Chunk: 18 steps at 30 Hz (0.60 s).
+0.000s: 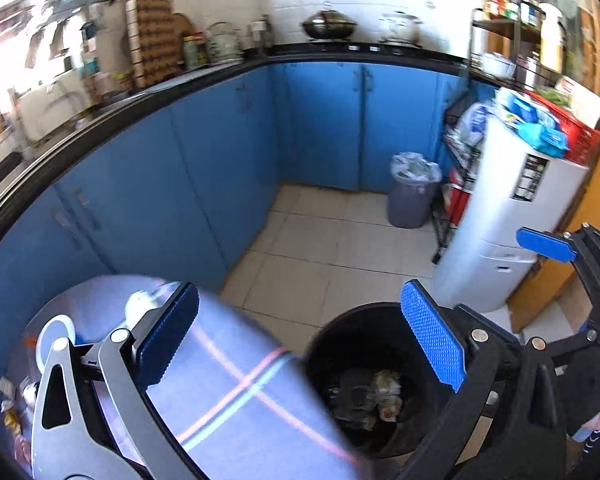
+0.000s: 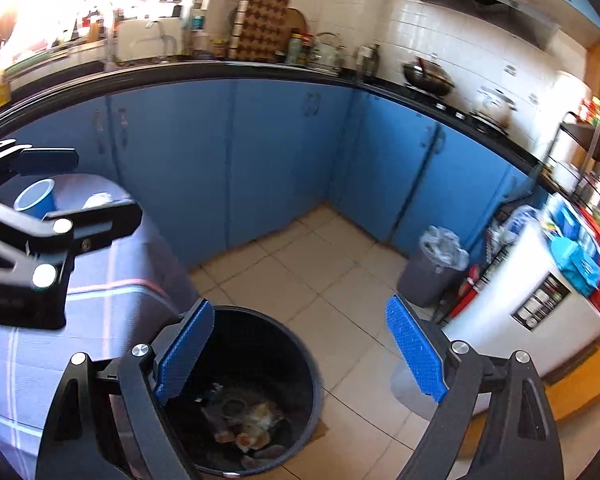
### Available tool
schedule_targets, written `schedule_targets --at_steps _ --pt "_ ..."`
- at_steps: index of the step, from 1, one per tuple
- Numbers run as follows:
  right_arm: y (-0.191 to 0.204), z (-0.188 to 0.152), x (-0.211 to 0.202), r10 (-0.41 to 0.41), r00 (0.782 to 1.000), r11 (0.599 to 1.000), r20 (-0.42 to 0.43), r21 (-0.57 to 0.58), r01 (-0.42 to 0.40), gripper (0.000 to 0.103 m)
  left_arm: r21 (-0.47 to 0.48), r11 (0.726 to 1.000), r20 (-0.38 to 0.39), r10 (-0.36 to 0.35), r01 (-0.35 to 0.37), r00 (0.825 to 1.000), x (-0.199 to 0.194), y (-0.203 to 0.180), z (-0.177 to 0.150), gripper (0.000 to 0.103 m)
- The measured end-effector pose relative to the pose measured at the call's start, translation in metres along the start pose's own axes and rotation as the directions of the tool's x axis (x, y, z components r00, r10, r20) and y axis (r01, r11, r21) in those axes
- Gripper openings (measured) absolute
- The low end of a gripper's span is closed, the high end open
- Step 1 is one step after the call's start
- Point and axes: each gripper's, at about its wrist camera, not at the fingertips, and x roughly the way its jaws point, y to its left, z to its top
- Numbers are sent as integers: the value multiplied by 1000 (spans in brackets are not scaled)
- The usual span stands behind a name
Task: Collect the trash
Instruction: 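Move both open grippers back over the table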
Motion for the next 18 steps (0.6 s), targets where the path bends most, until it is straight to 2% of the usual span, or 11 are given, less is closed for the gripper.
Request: schedule_targets --at_steps 6,10,11,16,18 --pt "55 12 5 95 996 992 0 -80 -94 86 -84 991 1 105 -104 995 -23 71 -27 100" --pt "95 26 9 161 987 980 -5 -116 -161 86 -170 984 -37 40 -46 999 -37 126 -51 100" --pt "104 28 10 175 985 977 -6 -125 -174 86 -195 979 -47 49 -58 998 -41 140 -59 100" --pt "158 41 13 244 970 954 -13 -175 -243 86 -269 945 -77 170 -184 982 -66 199 -102 100" --pt "185 47 15 281 959 940 -20 -195 -280 86 -313 920 -90 219 -237 972 -79 227 -124 100"
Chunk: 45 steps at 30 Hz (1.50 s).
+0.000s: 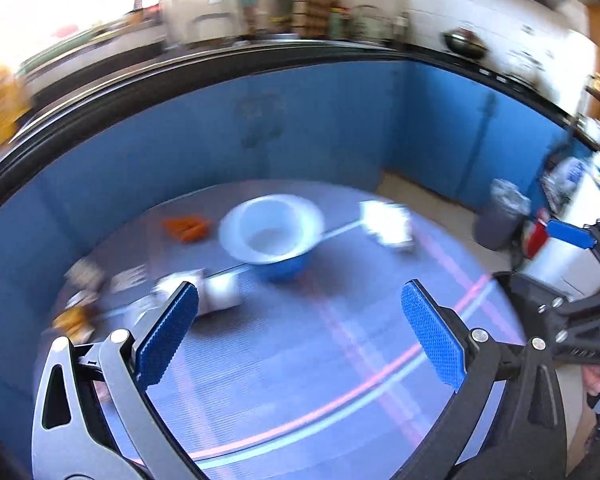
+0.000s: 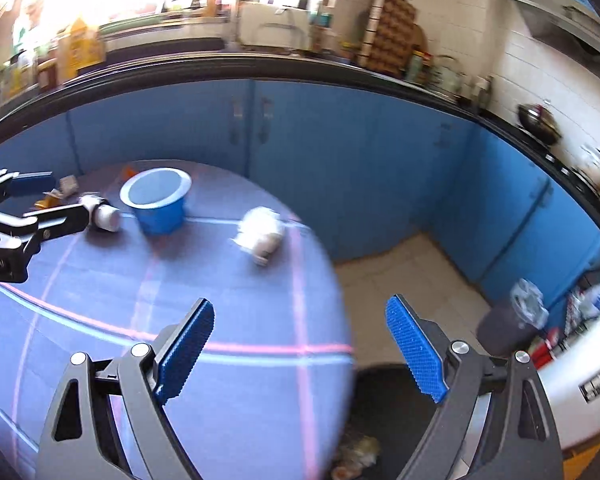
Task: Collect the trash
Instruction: 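Move both open grippers back over the table, then grasp the pink crumpled paper with the left gripper while the right grasps the brown jar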
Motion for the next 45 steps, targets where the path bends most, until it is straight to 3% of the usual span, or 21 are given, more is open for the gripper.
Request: schedule_targets --at_steps 6,8,14,22,26,33,36,39,42,45 --pt "59 26 34 110 994 994 -27 -20 -110 86 -74 980 -50 179 -182 983 -1 82 -37 100" --pt "79 32 47 147 988 989 -49 -22 -148 86 -100 973 -73 200 -207 977 0 105 -49 100" --pt "136 45 68 178 982 979 -66 -89 -183 86 -140 963 -132 211 -229 969 14 146 -71 100" --pt "195 57 89 232 969 947 -86 -205 -246 86 -143 969 -156 178 -200 972 34 169 -81 100" --pt "215 66 102 239 968 933 -83 -258 -252 86 -197 967 -172 127 -160 977 41 187 -85 99" --pt "236 79 132 205 973 914 -104 -336 -229 86 -165 963 -177 182 -212 967 37 194 -85 71" --pt "243 81 139 183 978 907 -101 -367 -208 86 -185 955 -170 202 -233 964 32 201 -84 36" --pt "245 78 138 182 978 901 -98 -381 -206 85 -211 953 -171 183 -217 968 30 208 -83 30" --pt "246 73 137 174 979 896 -106 -395 -202 47 -232 951 -177 164 -203 971 30 210 -82 25" --pt "238 70 133 194 974 900 -120 -373 -225 46 -258 949 -178 137 -181 974 27 210 -82 23"
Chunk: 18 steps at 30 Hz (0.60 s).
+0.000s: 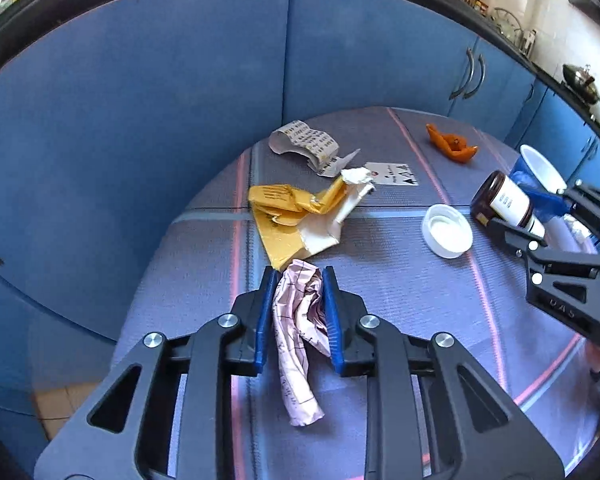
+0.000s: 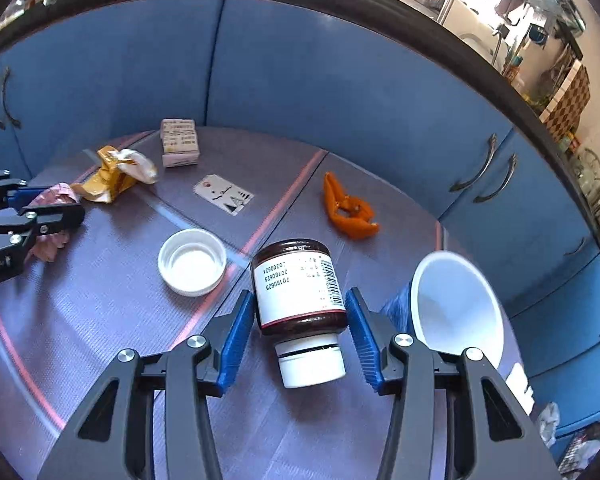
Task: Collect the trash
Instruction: 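Grasp the pink crumpled paper with the left gripper while the right grasps the brown jar, then carry the pink paper and brown jar over the black bin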
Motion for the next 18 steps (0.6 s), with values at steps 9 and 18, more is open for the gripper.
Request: schedule_targets --at_steps 9,18 --pt "-17 -24 -43 1 999 999 32 50 -2 46 45 998 23 -37 36 999 -19 -33 1 22" --pt "-45 -52 -88 -63 997 995 51 79 59 46 143 989 76 -60 49 995 -49 -79 2 22"
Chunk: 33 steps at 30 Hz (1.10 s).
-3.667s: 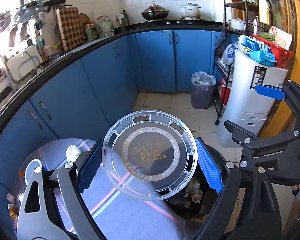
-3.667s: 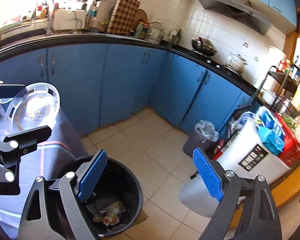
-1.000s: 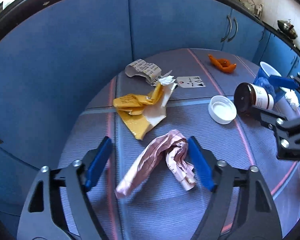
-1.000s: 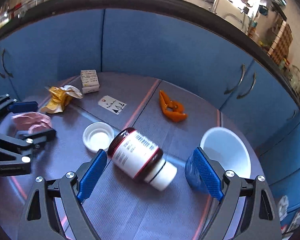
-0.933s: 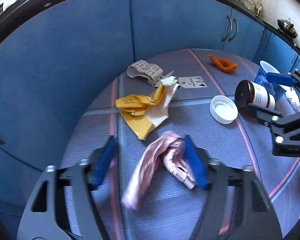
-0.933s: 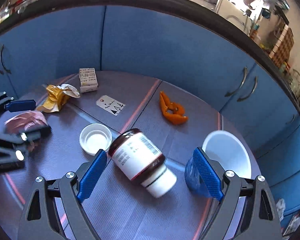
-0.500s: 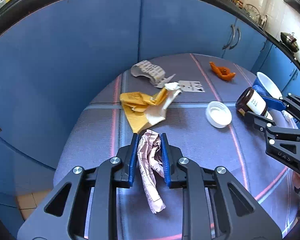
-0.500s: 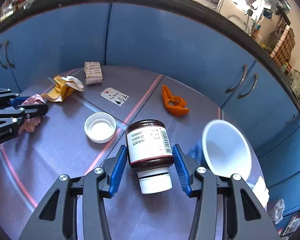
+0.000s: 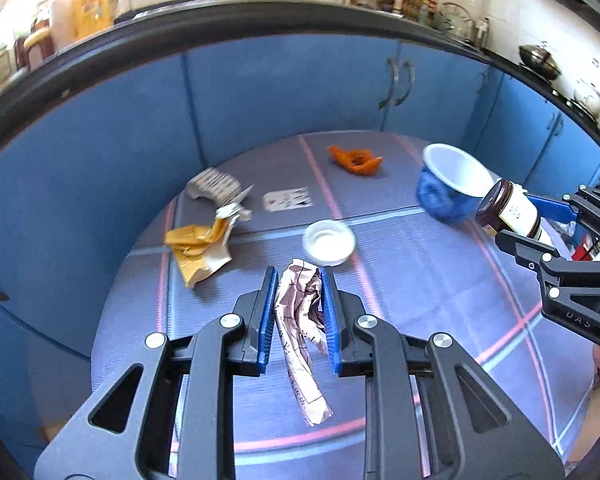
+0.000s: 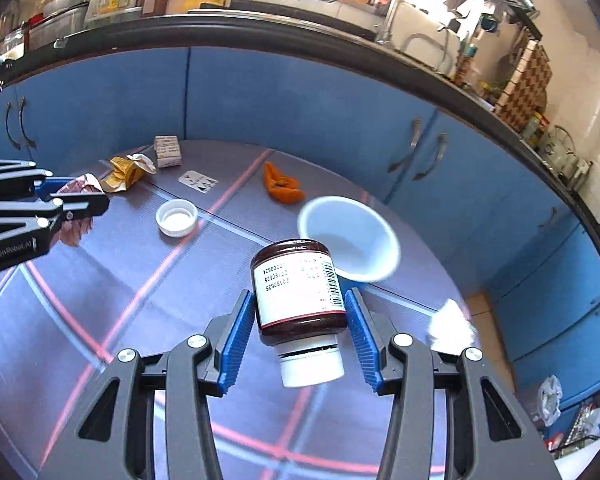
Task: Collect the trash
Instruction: 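Carry the pink paper and brown jar over the black bin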
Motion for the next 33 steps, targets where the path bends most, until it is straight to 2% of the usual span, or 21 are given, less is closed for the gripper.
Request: schedule_targets --at_steps 8,17,26,33 --pt "-29 -23 -35 -37 999 999 24 30 36 46 99 995 21 -29 27 999 -18 -52 5 22" --pt "-68 -61 -66 -81 997 995 12 60 80 46 210 975 17 -77 71 997 -24 -123 8 22" --pt "-117 -107 -93 -163 986 981 -17 107 164 46 340 931 0 -144 135 990 -20 -204 14 22" --pt "-154 -138 -111 -224 974 960 -45 164 229 46 427 879 -15 -229 214 973 -19 -273 21 22"
